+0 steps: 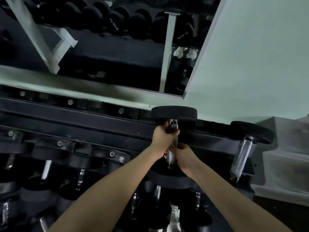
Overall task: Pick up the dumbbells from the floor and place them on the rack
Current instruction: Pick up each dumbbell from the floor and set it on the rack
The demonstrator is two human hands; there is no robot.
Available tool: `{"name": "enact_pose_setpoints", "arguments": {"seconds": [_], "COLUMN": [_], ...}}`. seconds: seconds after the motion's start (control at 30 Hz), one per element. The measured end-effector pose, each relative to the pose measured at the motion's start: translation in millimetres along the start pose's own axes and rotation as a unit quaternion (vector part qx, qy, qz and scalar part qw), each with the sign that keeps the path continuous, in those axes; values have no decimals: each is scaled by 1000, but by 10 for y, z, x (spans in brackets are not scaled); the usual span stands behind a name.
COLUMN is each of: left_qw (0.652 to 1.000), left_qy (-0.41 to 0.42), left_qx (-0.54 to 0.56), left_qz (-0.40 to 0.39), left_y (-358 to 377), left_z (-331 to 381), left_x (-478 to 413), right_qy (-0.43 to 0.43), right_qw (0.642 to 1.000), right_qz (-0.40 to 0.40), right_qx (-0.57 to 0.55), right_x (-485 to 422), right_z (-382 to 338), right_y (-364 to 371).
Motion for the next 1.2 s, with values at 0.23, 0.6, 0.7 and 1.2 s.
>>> {"name": "enact_pose_setpoints", "arguments": {"seconds": [0.23,0.6,0.7,1.2], "left_qw": [1000,990,982,955], "left_qy": [-10,45,36,-75], "left_qx": [-4,-17,19,35], "left_qz": [16,136,184,285], "left_y": [0,-374,-622,-1042], "left_z": [-40,-303,-633,-3482], "left_x": [9,399,597,2671], "right_qy": [-9,-269,-432,-293], "right_qw": [1000,844,739,827], "right_qz": [-5,270,304,41], "right_qx": [12,377,418,478], "right_x": [20,518,911,2256], "right_z": [11,-110,70,2561], "right_y": [46,76,145,-273]}}
Point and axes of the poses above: each hand's wrist, its own x-axis away from the middle knuckle, its own y-axis out of the palm, z = x × y, the point moved 2 cm from there along -x, towards the middle knuckle, and after that the axes turned 5 degrees about -y, right-handed, at the moved point
